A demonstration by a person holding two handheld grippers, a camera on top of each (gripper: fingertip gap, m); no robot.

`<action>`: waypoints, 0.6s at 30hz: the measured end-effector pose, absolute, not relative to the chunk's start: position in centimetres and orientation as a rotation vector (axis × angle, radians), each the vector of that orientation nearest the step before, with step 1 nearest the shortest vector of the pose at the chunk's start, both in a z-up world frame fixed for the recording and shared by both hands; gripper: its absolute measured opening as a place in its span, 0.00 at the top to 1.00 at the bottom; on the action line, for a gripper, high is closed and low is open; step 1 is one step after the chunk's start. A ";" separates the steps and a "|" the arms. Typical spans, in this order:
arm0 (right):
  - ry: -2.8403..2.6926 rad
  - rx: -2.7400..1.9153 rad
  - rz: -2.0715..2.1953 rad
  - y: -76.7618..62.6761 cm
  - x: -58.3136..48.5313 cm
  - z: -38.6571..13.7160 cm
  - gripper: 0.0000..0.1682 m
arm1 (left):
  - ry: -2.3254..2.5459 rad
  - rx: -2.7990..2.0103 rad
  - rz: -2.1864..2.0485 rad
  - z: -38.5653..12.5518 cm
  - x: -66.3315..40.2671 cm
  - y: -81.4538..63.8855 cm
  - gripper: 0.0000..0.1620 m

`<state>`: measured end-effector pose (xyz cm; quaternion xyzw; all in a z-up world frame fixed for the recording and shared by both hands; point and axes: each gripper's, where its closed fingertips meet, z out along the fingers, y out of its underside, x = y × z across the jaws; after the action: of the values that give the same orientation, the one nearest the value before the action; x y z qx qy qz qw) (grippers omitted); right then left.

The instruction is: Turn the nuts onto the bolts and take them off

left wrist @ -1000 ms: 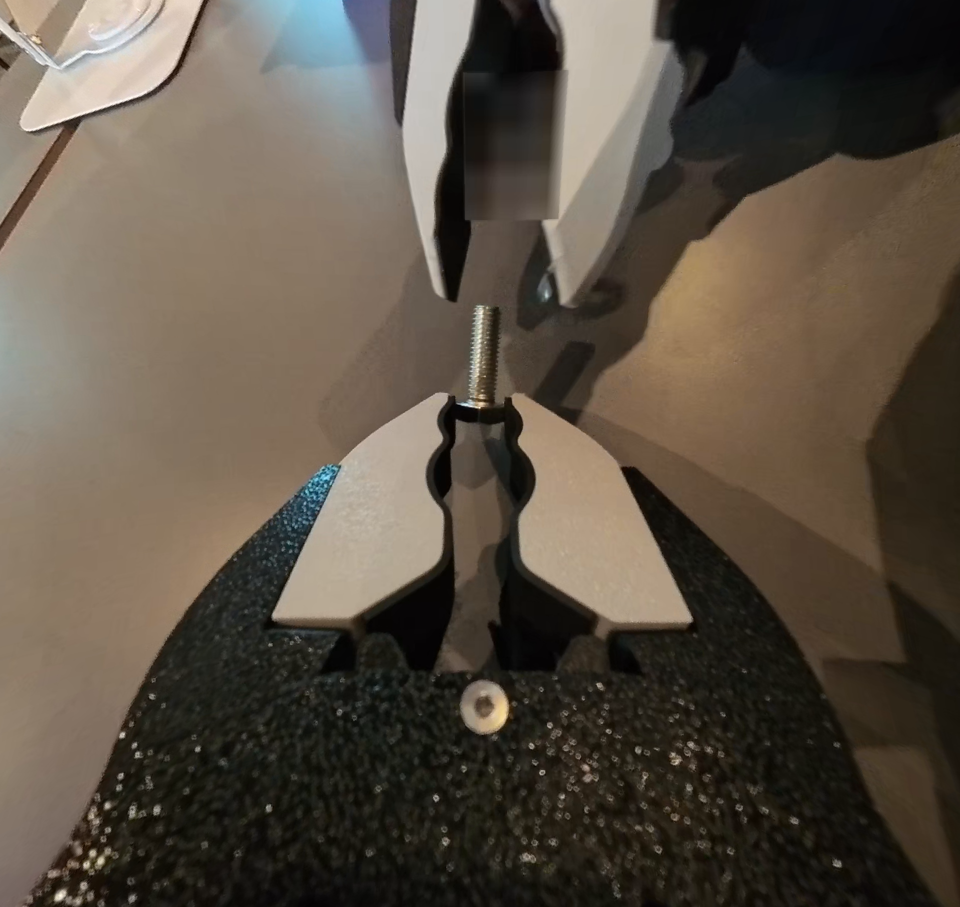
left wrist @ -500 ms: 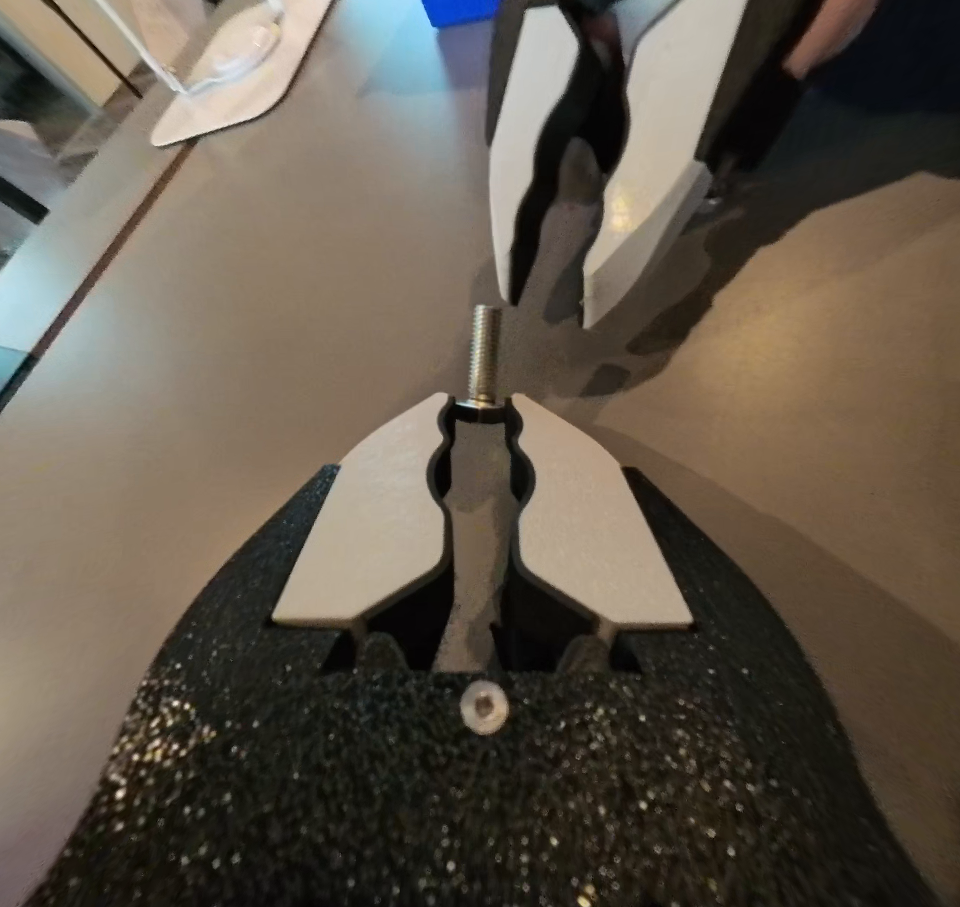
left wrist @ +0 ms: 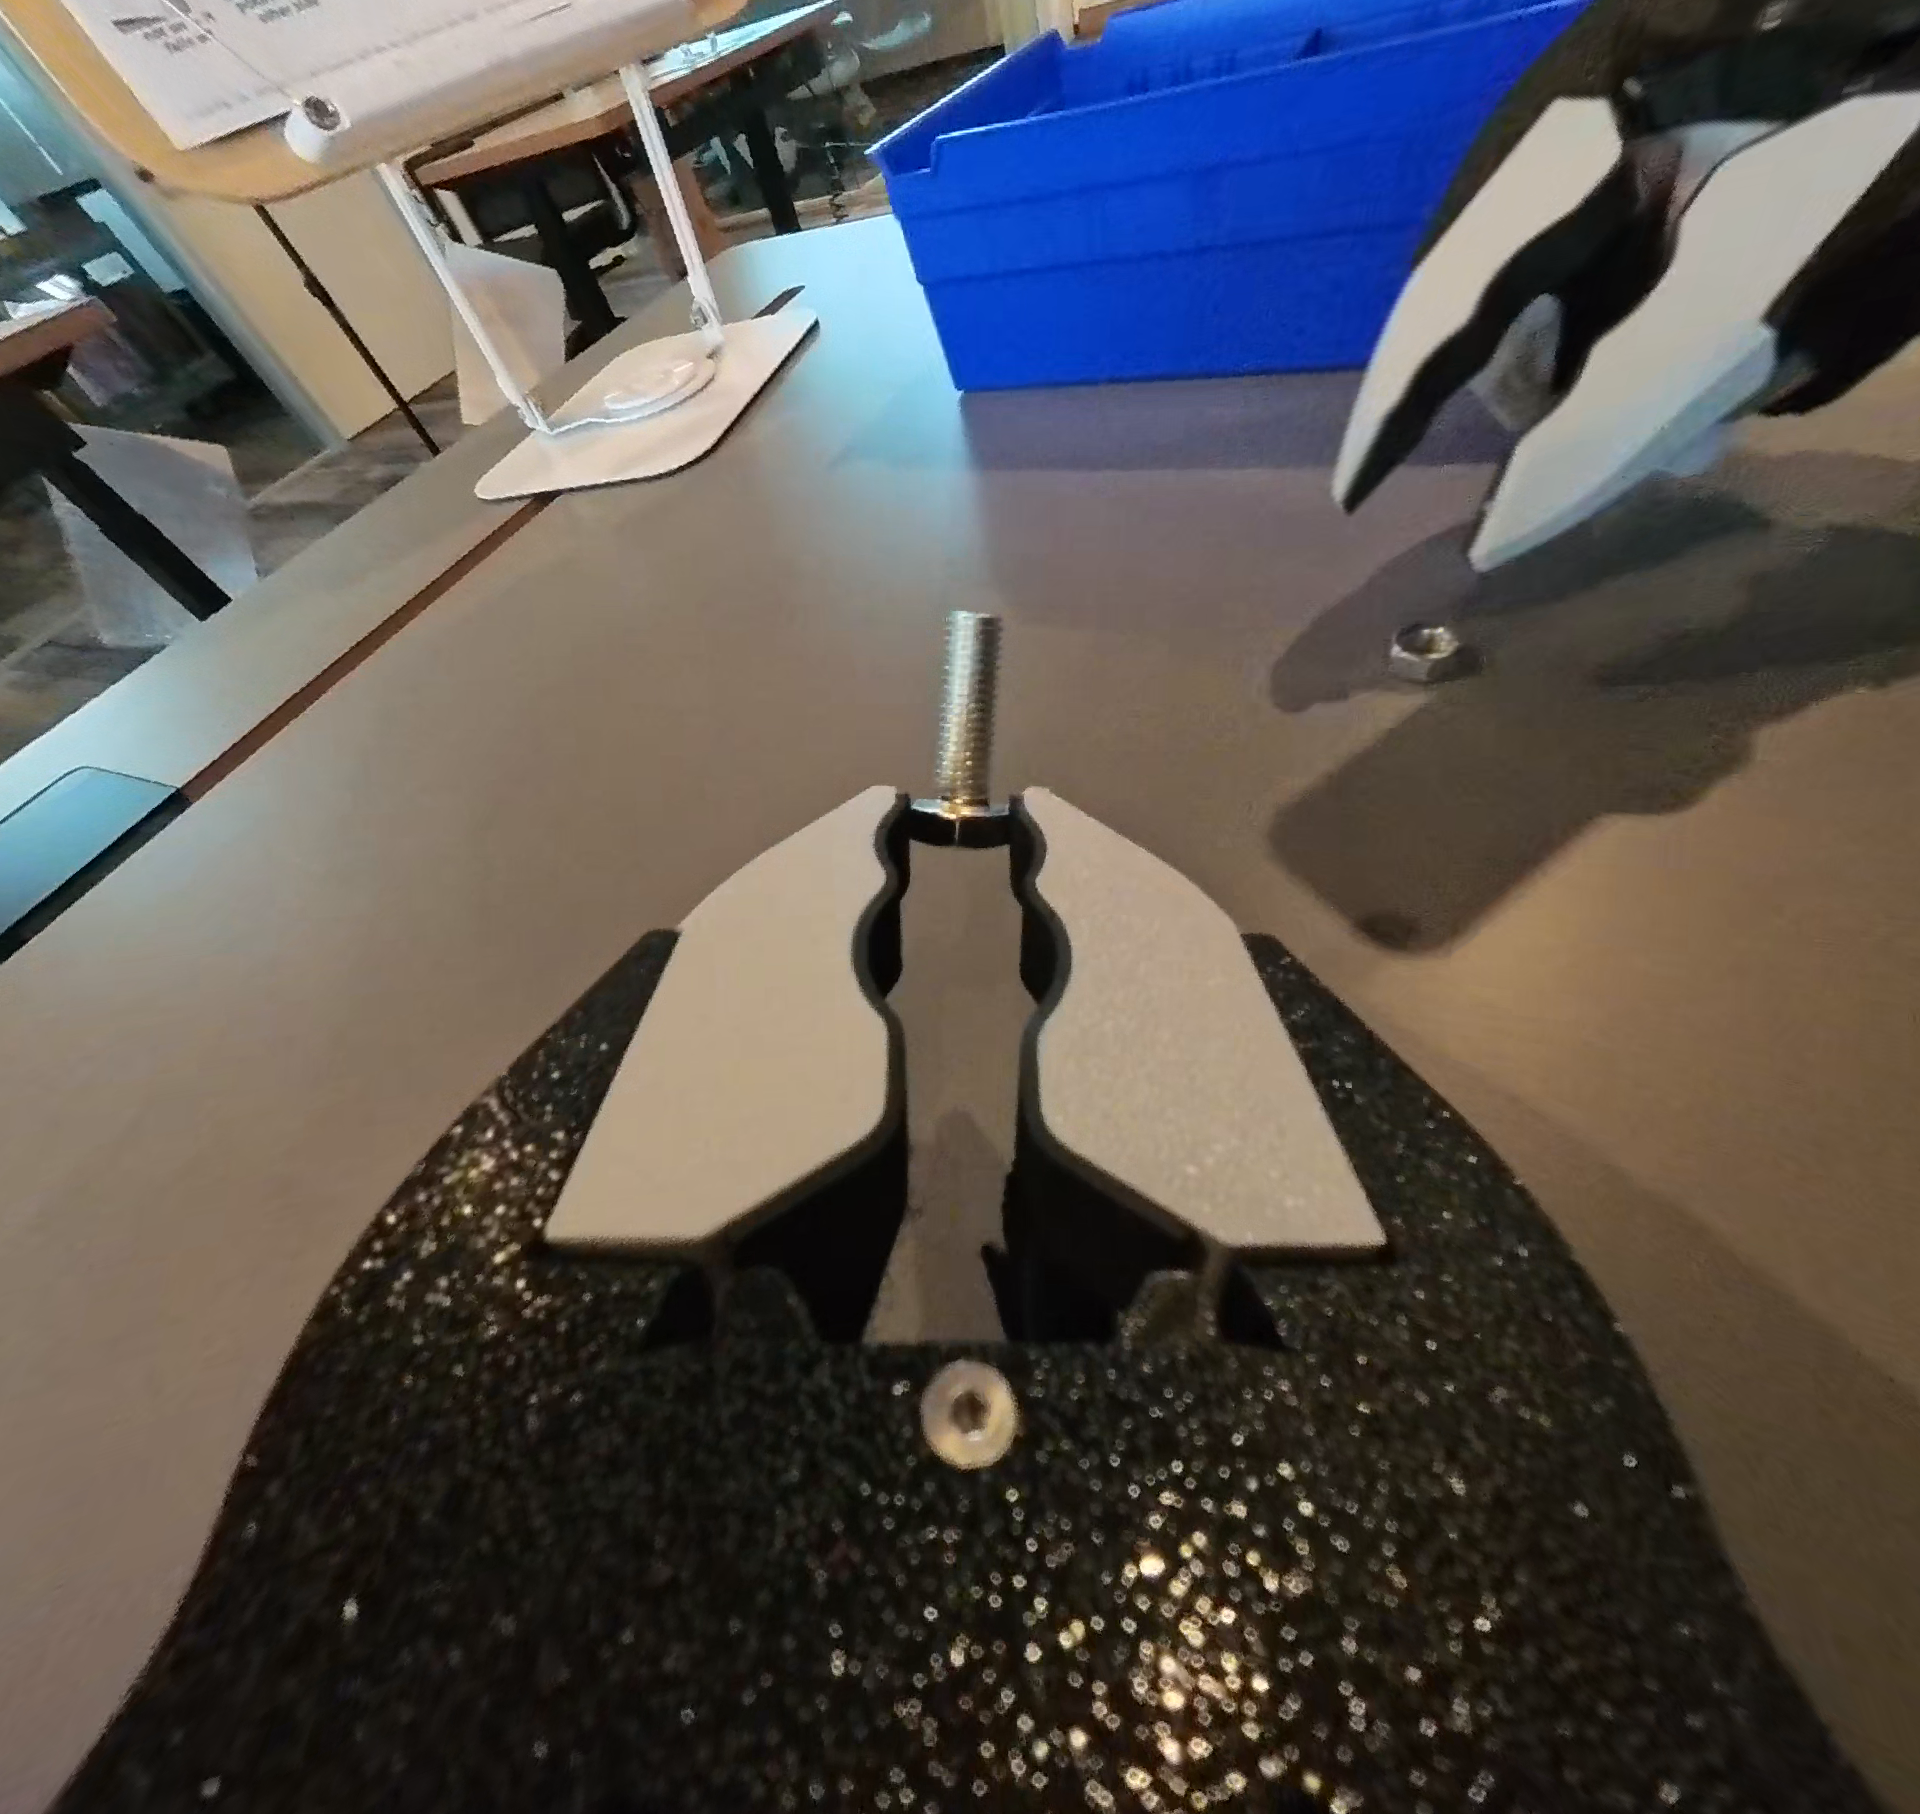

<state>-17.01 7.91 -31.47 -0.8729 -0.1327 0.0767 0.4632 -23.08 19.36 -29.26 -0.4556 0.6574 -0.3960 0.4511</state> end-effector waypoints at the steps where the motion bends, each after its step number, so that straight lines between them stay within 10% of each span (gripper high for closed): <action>1: -0.337 -2.207 0.174 7.2 -17.0 -32.2 0.80 | 1.631 -1.120 -0.983 -29.3 -23.1 19.2 0.89; 18: -0.374 -2.293 0.188 6.6 -18.5 -33.9 0.90 | 1.664 -1.092 -0.992 -29.4 -23.1 18.5 0.89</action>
<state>-18.49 6.65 -33.92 -0.9040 -0.1475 0.0743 0.3944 -23.13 18.53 -29.41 -0.4403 0.6708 -0.4000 0.4429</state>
